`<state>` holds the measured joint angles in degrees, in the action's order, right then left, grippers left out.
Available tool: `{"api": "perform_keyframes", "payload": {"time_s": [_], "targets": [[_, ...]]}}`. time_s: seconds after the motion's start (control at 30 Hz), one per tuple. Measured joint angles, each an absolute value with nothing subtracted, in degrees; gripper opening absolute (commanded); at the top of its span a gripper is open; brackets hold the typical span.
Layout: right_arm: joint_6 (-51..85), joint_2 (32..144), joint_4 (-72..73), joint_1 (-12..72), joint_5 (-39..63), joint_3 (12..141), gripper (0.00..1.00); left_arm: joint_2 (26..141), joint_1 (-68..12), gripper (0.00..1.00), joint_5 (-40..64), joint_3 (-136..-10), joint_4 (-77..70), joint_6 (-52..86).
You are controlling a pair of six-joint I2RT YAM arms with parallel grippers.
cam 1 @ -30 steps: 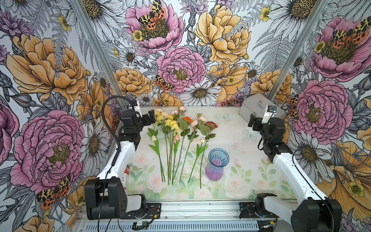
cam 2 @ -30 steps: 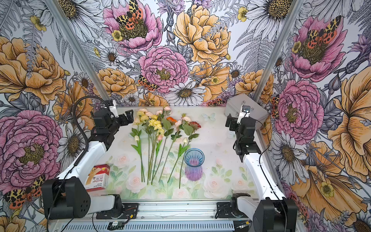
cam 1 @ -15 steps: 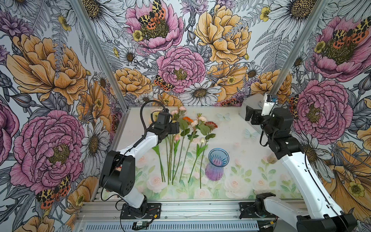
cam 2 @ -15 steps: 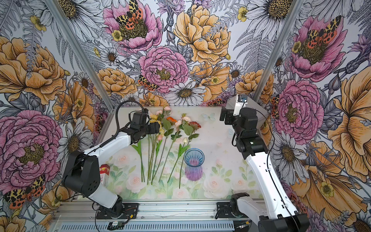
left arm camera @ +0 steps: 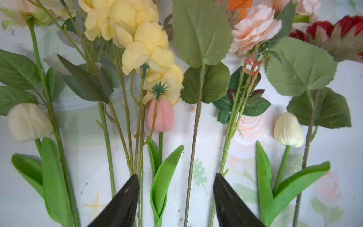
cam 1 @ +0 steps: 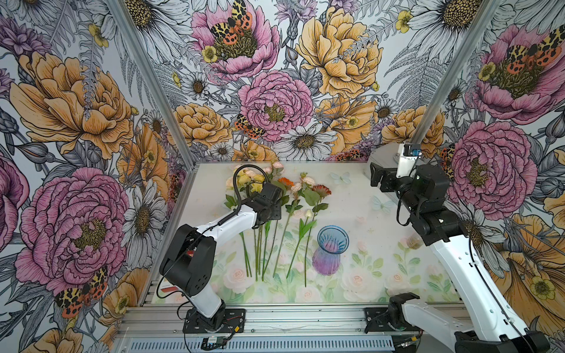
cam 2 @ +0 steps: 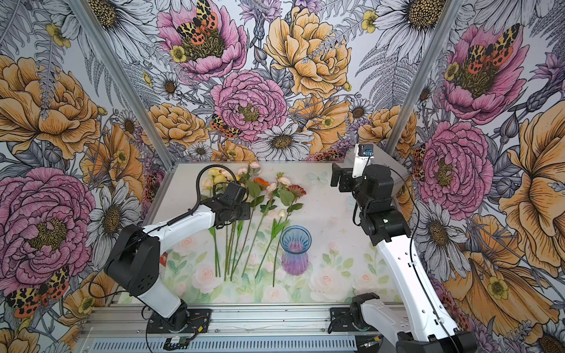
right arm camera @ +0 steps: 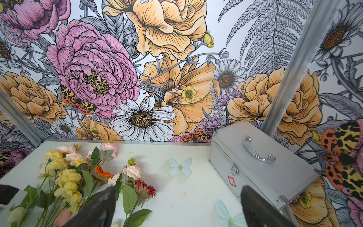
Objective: Place the pink flowers into the vase
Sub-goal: Pick up the flower at the center of the board.
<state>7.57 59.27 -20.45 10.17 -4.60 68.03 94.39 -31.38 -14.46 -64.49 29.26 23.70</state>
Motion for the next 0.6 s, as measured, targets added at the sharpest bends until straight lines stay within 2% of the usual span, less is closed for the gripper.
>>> {"api": "perform_keyframes", "payload": {"time_s": [0.1, 0.33, 0.6], "targets": [[7.42, 59.27, -20.51, 10.17, -4.25, 67.68, 1.00, 95.42, -31.92, 0.57, -15.42, -64.27, 29.85, 24.14], [7.46, 59.22, -20.80, 10.17, -1.30, 66.70, 1.00, 101.34, -32.03, 0.57, -15.70, -64.27, 30.57, 25.02], [6.20, 57.41, -20.80, 10.22, 9.78, 66.41, 1.00, 106.24, -32.03, 0.49, -15.66, -64.51, 30.72, 25.19]]}}
